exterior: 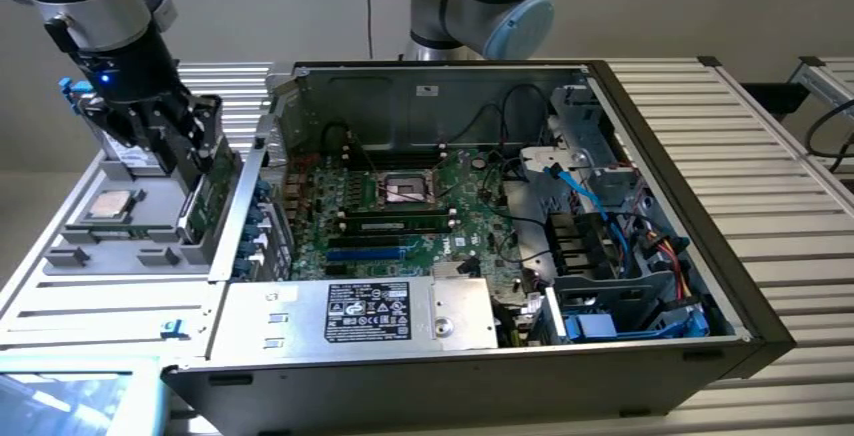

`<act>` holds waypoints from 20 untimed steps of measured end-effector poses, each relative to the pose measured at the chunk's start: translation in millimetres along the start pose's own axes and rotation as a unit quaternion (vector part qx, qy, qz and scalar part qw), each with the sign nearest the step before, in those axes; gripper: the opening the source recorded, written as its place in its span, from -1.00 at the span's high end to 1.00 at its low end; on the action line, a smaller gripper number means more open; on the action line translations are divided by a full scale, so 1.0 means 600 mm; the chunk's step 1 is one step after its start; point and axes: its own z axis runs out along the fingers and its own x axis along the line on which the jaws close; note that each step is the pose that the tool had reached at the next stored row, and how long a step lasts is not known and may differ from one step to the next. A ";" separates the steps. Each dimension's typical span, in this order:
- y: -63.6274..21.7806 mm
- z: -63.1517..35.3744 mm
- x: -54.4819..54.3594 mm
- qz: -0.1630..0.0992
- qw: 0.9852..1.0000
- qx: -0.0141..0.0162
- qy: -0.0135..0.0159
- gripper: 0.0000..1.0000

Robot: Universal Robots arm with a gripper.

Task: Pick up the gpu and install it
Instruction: 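Pick up the gpu and move the gpu toward the slot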

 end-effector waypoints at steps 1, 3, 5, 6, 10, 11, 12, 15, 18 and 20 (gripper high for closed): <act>0.000 0.003 0.001 0.000 1.000 0.000 0.000 0.00; -0.001 0.009 0.001 0.000 1.000 0.000 0.000 0.00; -0.001 0.015 0.002 0.000 1.000 -0.001 0.000 0.00; -0.001 0.018 0.002 0.000 1.000 -0.003 0.000 0.00; -0.003 0.026 0.002 0.001 1.000 -0.011 0.001 0.00; -0.005 0.029 0.002 0.001 1.000 -0.013 0.001 0.00; -0.007 0.032 0.002 0.001 1.000 -0.014 0.001 0.00; -0.011 0.041 0.003 0.001 1.000 -0.014 0.001 0.00; -0.012 0.046 0.002 0.001 1.000 -0.014 0.004 0.00; -0.012 0.051 0.002 0.001 1.000 -0.014 0.004 0.00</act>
